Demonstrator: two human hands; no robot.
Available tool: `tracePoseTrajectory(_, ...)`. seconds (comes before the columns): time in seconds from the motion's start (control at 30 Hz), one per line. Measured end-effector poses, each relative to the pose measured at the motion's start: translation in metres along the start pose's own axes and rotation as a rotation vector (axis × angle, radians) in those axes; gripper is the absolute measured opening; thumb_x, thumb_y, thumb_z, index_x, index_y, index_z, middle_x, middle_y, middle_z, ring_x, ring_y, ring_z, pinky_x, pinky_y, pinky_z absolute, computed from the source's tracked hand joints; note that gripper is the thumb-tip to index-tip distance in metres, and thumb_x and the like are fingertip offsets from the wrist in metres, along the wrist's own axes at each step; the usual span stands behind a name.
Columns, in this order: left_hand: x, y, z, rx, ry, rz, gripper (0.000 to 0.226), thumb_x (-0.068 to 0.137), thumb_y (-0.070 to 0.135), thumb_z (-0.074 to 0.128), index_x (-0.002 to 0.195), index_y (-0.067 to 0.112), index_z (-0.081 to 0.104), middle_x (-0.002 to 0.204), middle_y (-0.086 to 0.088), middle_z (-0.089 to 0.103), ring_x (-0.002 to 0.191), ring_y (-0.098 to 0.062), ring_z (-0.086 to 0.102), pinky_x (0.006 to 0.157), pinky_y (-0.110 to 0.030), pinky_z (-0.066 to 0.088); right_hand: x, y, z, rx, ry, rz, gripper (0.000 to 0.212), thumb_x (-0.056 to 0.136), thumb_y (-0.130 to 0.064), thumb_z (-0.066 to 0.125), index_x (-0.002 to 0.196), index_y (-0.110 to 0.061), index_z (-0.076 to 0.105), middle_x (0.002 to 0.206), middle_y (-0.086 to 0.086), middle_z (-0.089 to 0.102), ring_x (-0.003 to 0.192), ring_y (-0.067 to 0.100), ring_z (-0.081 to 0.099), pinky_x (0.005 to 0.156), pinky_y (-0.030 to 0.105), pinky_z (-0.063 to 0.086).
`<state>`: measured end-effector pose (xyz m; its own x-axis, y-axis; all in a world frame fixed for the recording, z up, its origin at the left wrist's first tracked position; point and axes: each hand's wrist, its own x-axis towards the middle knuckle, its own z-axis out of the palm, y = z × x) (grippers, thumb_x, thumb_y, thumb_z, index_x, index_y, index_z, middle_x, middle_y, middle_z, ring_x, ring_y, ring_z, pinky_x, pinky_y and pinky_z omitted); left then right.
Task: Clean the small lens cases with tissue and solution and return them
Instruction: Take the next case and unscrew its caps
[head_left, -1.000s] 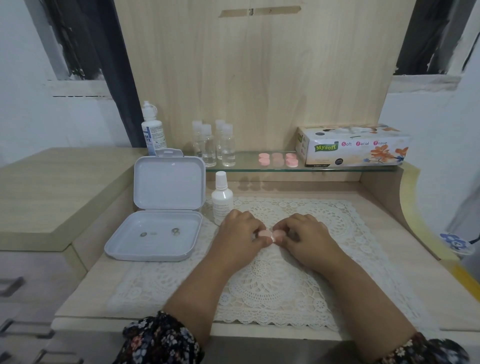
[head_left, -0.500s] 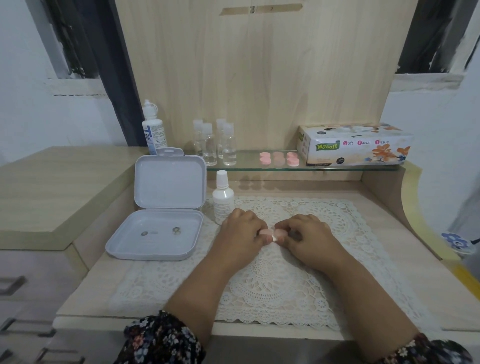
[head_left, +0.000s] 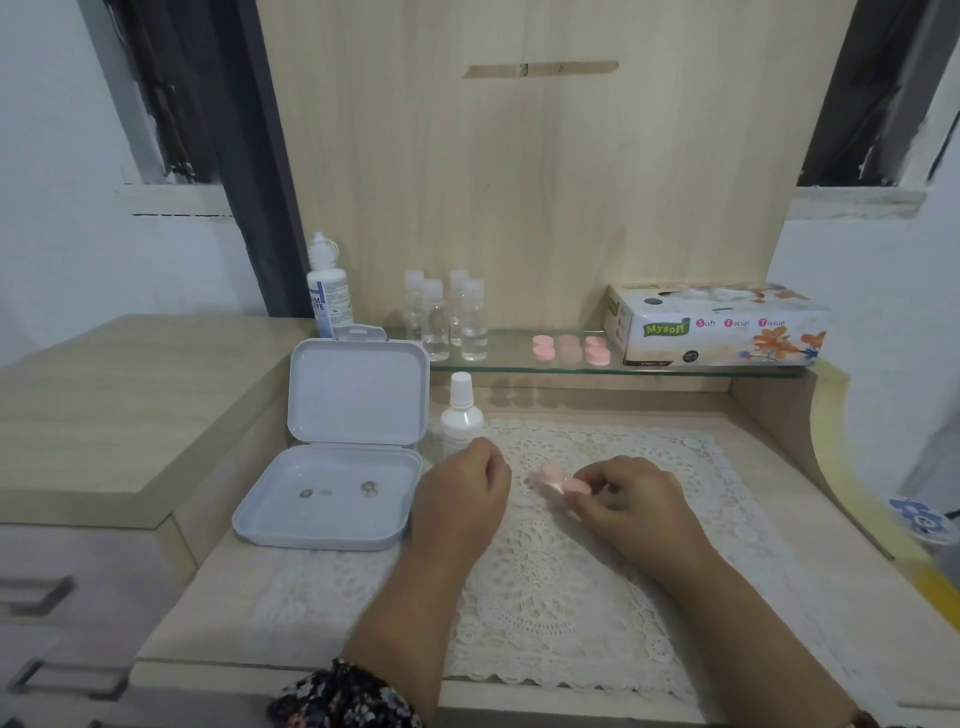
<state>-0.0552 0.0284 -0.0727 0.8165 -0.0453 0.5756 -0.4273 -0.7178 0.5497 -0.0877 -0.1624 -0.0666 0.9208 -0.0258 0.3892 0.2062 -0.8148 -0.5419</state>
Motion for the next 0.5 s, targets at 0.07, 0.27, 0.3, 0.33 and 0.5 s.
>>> tracePoseTrajectory(0.07,0.0,-0.001,-0.003,0.032,0.1,0.002,0.022,0.086,0.027,0.043,0.067,0.018,0.045,0.053,0.004,0.047,0.048,-0.02,0.046,0.045,-0.032,0.038,0.001,-0.004,-0.001,-0.014,0.045,0.01,0.013,0.084,-0.04,0.066,0.092,-0.031,0.071,0.085,-0.023,0.06,0.087,-0.003,0.049,0.093,0.038,0.04)
tracePoseTrajectory(0.27,0.004,-0.005,-0.008,0.029,0.348,-0.015,0.025,0.08,0.025,0.039,0.058,0.014,0.042,0.046,-0.002,0.044,0.037,-0.022,0.039,0.034,-0.032,0.036,0.023,-0.022,-0.012,-0.028,0.127,0.028,0.014,0.082,-0.044,0.069,0.088,-0.032,0.068,0.084,-0.019,0.061,0.088,0.006,0.052,0.089,0.036,0.038)
tracePoseTrajectory(0.3,0.005,-0.005,-0.008,0.027,0.364,-0.018,0.025,0.08,0.024,0.039,0.057,0.013,0.042,0.046,-0.002,0.043,0.037,-0.021,0.038,0.034,-0.031,0.035,0.029,-0.027,-0.014,-0.029,0.144,0.018,0.016,0.082,-0.046,0.068,0.088,-0.031,0.068,0.084,-0.018,0.062,0.088,0.008,0.053,0.087,0.036,0.038)
tracePoseTrajectory(0.33,0.005,-0.005,-0.008,0.024,0.375,-0.021,0.025,0.08,0.023,0.04,0.057,0.012,0.042,0.046,-0.001,0.042,0.037,-0.02,0.037,0.034,-0.03,0.033,0.037,-0.032,-0.015,-0.031,0.165,0.004,0.018,0.082,-0.048,0.068,0.088,-0.031,0.069,0.085,-0.017,0.062,0.089,0.009,0.054,0.087,0.037,0.039)
tracePoseTrajectory(0.5,0.006,-0.007,-0.007,0.017,0.408,-0.011,0.025,0.079,0.022,0.04,0.055,0.013,0.041,0.045,-0.001,0.042,0.038,-0.017,0.032,0.036,-0.026,0.029,0.083,-0.063,-0.01,-0.229,0.274,0.016,0.033,0.084,-0.053,0.061,0.104,-0.028,0.071,0.118,-0.007,0.058,0.123,0.018,0.04,0.097,0.035,0.025)
